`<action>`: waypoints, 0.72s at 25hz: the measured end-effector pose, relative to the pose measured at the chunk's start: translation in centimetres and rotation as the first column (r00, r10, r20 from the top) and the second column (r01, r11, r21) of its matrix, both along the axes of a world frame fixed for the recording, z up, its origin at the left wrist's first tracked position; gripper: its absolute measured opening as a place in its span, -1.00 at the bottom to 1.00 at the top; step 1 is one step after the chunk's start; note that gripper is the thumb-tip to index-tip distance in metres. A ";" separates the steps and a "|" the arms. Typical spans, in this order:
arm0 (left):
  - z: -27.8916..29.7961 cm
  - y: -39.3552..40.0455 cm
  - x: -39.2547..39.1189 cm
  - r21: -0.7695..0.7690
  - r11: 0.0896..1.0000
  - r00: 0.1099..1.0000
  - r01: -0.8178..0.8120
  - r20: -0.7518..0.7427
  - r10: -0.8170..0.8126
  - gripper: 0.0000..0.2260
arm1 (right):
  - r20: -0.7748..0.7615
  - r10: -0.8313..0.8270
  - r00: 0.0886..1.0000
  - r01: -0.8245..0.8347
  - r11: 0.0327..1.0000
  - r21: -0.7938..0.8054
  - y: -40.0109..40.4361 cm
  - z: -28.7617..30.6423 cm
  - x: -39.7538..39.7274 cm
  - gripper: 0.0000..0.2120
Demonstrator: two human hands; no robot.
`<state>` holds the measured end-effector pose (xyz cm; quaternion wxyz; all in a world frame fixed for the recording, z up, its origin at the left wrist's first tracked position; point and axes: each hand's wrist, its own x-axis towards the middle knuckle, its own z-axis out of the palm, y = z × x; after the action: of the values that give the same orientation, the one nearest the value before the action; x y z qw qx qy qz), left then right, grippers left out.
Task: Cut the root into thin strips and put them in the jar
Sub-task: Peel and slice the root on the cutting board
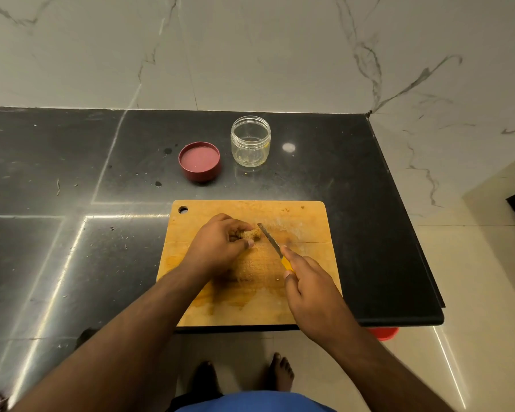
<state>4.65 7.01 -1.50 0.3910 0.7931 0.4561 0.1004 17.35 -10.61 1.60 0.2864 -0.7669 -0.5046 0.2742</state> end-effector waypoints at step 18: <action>0.2 -0.1 0.1 0.060 0.998 1.000 0.016 -0.017 -0.015 -0.68 | 0.116 0.058 0.992 -0.042 0.990 -0.133 1.3 0.3 -0.8 -0.53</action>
<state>4.73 6.95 -1.25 0.3640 0.8088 0.4499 0.1045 16.51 -9.30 1.85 0.1980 -0.7860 -0.5212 0.2671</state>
